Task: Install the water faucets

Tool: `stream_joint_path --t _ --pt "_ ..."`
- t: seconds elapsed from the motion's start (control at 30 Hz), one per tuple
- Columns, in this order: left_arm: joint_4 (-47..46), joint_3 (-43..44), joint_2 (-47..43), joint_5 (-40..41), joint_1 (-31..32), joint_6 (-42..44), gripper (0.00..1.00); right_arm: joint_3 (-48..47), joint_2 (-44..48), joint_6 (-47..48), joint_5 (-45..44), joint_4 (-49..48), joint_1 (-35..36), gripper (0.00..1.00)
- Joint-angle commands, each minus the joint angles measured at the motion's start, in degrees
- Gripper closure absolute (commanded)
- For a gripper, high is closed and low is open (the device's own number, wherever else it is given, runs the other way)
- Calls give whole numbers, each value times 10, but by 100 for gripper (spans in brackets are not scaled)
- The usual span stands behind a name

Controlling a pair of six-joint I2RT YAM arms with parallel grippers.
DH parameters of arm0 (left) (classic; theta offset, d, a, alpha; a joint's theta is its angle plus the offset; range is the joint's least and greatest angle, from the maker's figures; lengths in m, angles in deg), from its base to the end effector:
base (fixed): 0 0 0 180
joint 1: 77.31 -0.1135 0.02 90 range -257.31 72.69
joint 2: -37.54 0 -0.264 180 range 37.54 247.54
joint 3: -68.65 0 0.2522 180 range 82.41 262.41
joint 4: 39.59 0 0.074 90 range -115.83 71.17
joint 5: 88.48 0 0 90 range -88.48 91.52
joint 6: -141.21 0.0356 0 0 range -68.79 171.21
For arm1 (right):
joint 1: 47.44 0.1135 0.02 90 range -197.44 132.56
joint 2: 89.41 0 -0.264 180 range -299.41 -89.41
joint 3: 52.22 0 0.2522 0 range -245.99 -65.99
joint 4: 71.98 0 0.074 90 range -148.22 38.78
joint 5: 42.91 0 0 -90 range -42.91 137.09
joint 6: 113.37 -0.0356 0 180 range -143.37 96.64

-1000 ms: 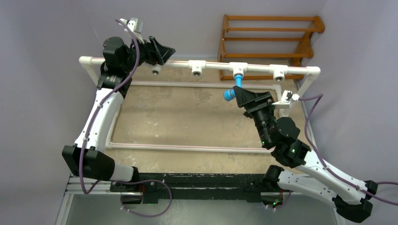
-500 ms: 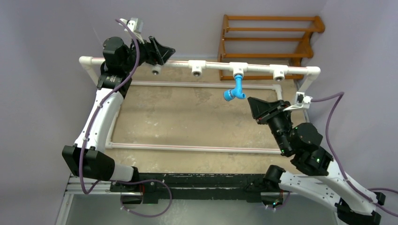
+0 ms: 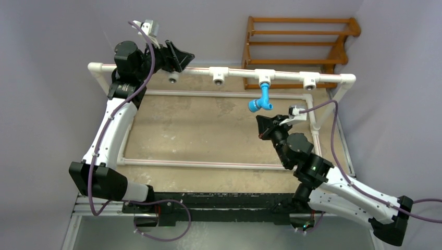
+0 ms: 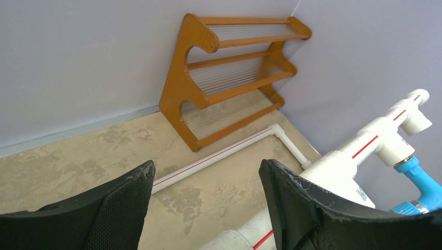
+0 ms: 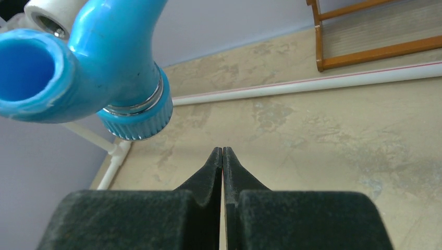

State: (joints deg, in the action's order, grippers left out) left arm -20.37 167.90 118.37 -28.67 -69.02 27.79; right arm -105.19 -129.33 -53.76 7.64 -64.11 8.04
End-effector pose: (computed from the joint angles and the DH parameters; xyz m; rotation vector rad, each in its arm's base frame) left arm 0.3160 -0.0641 0.4524 0.2103 1.6346 -0.8424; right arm 0.1117 0.1225 0.3490 0.2380 1.5224 0.6931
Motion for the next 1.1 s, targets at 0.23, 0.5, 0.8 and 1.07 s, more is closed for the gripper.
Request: stream_joint_path --t 0.23,0.5,0.8,1.07 --pt "115 -32 45 36 -18 9 27 60 0 -12 -85 -256 15 100" --pt "113 -32 47 31 -19 7 27 58 -29 -21 -52 -319 19 100" --pt "112 -32 48 27 -20 5 27 55 -70 -34 -32 -397 27 100" --pt "112 -31 51 20 -21 4 27 49 -94 -36 -44 -472 44 100"
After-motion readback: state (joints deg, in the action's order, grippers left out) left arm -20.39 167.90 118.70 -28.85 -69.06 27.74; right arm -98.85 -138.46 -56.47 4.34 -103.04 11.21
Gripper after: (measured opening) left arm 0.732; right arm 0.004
